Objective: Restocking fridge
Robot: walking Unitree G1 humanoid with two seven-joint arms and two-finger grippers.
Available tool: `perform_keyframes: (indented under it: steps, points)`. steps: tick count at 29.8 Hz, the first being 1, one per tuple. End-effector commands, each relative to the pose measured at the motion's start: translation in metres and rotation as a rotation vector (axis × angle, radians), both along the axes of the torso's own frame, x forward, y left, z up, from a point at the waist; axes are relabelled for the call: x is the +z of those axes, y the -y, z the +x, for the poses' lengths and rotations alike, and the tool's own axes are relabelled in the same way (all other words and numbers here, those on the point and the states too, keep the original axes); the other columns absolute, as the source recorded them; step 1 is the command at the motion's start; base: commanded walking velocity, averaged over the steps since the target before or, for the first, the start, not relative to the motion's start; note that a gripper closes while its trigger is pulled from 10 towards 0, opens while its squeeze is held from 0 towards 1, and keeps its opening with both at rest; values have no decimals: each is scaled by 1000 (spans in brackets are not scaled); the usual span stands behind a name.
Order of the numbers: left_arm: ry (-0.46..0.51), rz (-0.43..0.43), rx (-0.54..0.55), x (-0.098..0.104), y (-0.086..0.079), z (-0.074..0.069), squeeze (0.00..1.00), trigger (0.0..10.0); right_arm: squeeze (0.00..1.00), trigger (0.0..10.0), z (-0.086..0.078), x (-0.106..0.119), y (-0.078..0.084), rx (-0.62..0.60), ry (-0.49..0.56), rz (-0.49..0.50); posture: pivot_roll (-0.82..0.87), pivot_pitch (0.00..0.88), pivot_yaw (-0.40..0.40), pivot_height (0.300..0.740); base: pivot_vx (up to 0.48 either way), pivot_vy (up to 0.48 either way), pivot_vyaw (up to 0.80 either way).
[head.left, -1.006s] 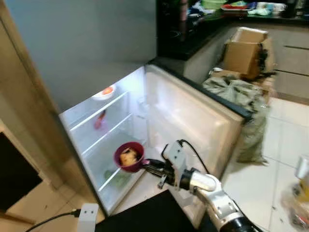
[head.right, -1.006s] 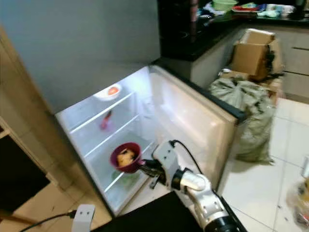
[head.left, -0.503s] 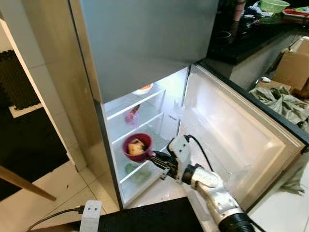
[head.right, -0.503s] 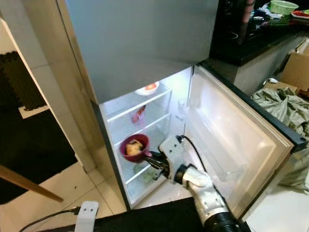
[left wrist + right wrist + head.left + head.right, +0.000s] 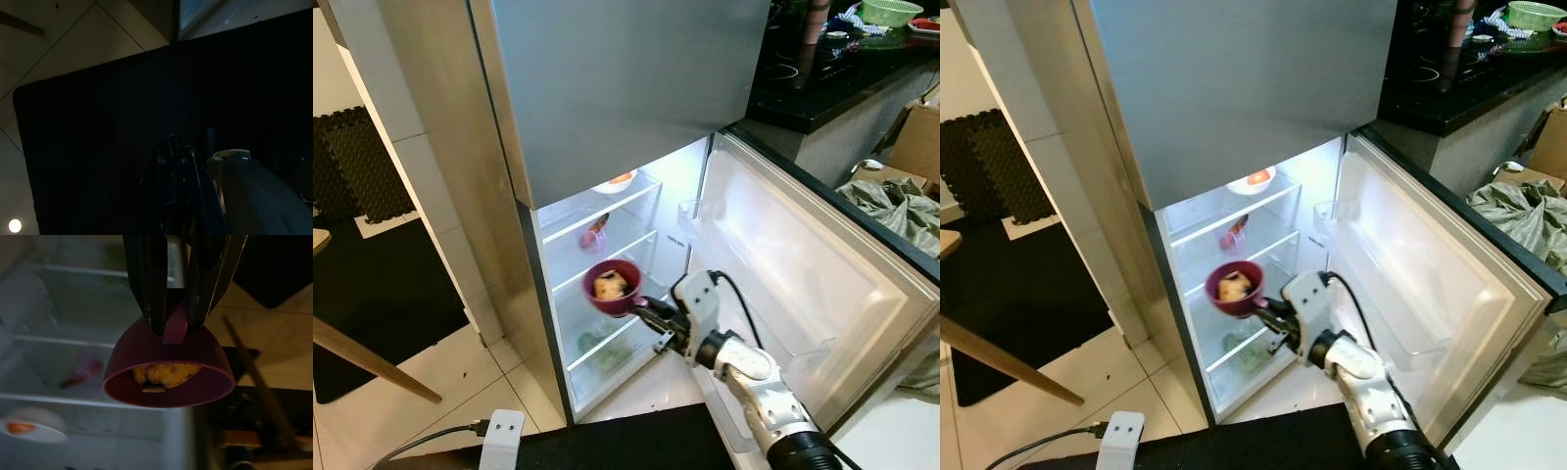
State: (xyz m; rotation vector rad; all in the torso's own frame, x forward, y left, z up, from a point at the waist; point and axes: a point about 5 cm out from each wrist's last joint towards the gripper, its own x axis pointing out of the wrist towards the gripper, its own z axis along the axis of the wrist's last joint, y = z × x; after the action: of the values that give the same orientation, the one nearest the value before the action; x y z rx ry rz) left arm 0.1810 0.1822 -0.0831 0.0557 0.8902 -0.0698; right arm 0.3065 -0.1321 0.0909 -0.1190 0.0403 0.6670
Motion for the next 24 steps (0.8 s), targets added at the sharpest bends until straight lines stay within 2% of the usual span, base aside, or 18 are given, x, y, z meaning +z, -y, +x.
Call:
perform_keyframes:
  steps: [1,14,15,18,20,22,24]
  points:
    - [-14,1,-11,-2,0,-3,0,10000,0,10000,3,-3,12,-80,8,-25,-133,0,35,740,0,0,0]
    - [-15,13,-32,-1,-3,-3,0,10000,0,10000,6,-13,66,-408,-2,-69,-140,0,49,740,0,0,0]
    - [-16,16,-37,-1,-3,-3,0,10000,0,10000,6,-14,72,-451,-2,-86,-140,0,51,740,0,0,0]
    - [-16,17,-41,-1,-3,-3,0,10000,0,10000,6,-14,78,-487,-1,-98,-140,0,52,740,0,0,0]
    - [-15,19,-45,-1,-4,-3,0,10000,0,10000,7,-16,91,-571,-4,-143,-138,0,55,740,0,0,0]
    - [-15,19,-45,-1,-4,-3,0,10000,0,10000,7,-16,95,-593,-4,-155,-138,0,55,740,0,0,0]
    - [-15,19,-47,-1,-4,-3,0,10000,0,10000,6,-14,106,-656,9,-166,-136,0,58,740,0,0,0]
